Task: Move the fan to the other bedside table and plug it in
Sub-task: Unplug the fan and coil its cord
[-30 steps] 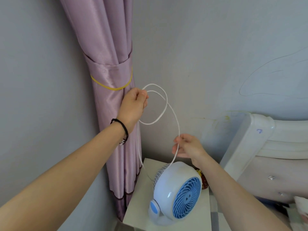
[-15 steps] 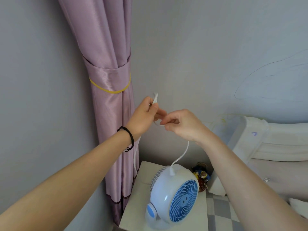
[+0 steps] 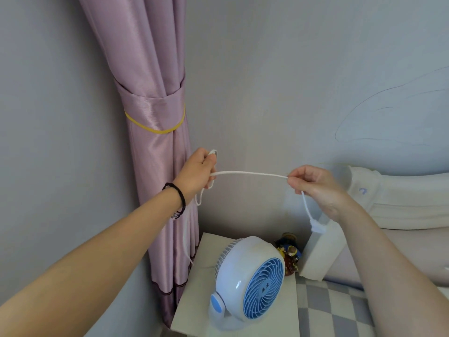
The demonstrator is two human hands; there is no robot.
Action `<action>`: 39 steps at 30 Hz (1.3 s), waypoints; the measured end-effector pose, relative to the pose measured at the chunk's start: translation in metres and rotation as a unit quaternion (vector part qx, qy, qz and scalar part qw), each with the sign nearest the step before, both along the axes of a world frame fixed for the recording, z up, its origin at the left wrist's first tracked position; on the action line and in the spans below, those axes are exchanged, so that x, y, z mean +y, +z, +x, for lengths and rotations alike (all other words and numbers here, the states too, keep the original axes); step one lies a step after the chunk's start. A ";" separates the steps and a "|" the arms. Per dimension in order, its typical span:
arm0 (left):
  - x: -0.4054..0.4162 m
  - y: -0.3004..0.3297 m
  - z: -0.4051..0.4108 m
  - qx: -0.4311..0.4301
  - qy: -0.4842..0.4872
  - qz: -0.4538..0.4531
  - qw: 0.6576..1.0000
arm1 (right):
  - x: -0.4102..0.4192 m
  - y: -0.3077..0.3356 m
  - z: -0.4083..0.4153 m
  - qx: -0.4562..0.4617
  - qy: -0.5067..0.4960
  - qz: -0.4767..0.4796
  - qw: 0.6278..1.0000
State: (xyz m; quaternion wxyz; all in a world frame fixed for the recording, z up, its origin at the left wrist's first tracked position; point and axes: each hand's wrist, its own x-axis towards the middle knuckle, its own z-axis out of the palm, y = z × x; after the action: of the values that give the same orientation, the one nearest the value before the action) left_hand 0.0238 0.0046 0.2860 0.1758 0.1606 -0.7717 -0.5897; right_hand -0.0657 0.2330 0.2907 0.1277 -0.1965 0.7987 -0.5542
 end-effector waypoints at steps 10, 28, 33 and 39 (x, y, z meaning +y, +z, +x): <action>0.032 0.013 0.001 -0.081 -0.156 0.085 0.981 | -0.037 0.033 0.013 0.182 0.064 0.050 0.980; 0.015 0.002 0.002 -0.014 -0.047 0.270 0.962 | -0.026 -0.043 0.023 -0.071 0.015 0.011 0.997; 0.020 -0.002 -0.002 -0.003 -0.061 0.310 0.949 | -0.042 -0.043 0.036 -0.251 -0.085 -0.135 0.955; 0.029 -0.009 -0.007 0.005 -0.087 0.393 0.916 | -0.062 -0.045 0.043 -0.393 -0.039 -0.240 0.887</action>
State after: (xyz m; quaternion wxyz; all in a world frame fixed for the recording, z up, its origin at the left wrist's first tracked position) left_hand 0.0165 0.0337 0.2769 0.0504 0.1458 -0.4881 -0.8591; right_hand -0.0224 0.1713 0.2458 0.3585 0.0443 0.5331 -0.7651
